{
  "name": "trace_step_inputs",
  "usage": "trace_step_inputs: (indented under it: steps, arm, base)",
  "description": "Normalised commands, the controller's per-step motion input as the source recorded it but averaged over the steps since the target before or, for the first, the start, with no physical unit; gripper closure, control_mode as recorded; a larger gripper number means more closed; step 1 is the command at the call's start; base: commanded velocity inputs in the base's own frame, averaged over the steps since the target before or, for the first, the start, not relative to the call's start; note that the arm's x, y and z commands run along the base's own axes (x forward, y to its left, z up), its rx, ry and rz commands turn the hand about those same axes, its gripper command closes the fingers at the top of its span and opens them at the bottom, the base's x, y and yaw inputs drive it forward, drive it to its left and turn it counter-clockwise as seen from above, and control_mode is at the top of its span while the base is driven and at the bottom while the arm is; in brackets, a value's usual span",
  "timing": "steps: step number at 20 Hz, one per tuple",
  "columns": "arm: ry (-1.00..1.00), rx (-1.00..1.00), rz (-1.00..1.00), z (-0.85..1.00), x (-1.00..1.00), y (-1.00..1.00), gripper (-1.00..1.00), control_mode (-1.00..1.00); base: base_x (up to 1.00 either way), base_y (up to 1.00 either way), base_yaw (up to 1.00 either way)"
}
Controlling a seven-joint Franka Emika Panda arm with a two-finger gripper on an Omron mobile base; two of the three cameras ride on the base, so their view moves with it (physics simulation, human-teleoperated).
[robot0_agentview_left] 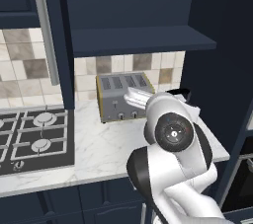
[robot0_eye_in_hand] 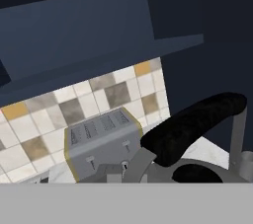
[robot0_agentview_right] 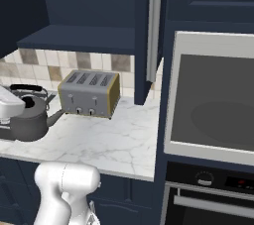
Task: Open the cabinet, pick the kettle from the cabinet, and place it in the sink.
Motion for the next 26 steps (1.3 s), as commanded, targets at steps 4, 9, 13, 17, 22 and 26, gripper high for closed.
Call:
trace_step_inputs:
  steps: [4, 9, 13, 17, 22, 26]
  arm:
    - [-0.05, 0.0, 0.07, -0.31, 0.36, -0.06, 1.0, -1.0]
    - [-0.01, -0.03, 0.03, -0.28, 0.34, -0.05, 1.0, -1.0]
    - [-0.01, -0.06, 0.03, -0.27, 0.29, -0.01, 1.0, -1.0]
    - [-0.03, -0.09, 0.02, -0.24, 0.25, 0.01, 1.0, -1.0]
    - [0.01, -0.02, 0.0, -0.01, 0.02, 0.0, 1.0, -1.0]
    - [0.0, 0.0, 0.0, 0.0, 0.0, 0.0, 1.0, -1.0]
  base:
    - [0.0, 0.0, 0.0]
    - [0.0, 0.0, 0.0]
    - [0.0, 0.0, 0.0]
    - [0.0, 0.0, 0.0]
    - [0.0, 0.0, 0.0]
    - [0.0, 0.0, 0.0]
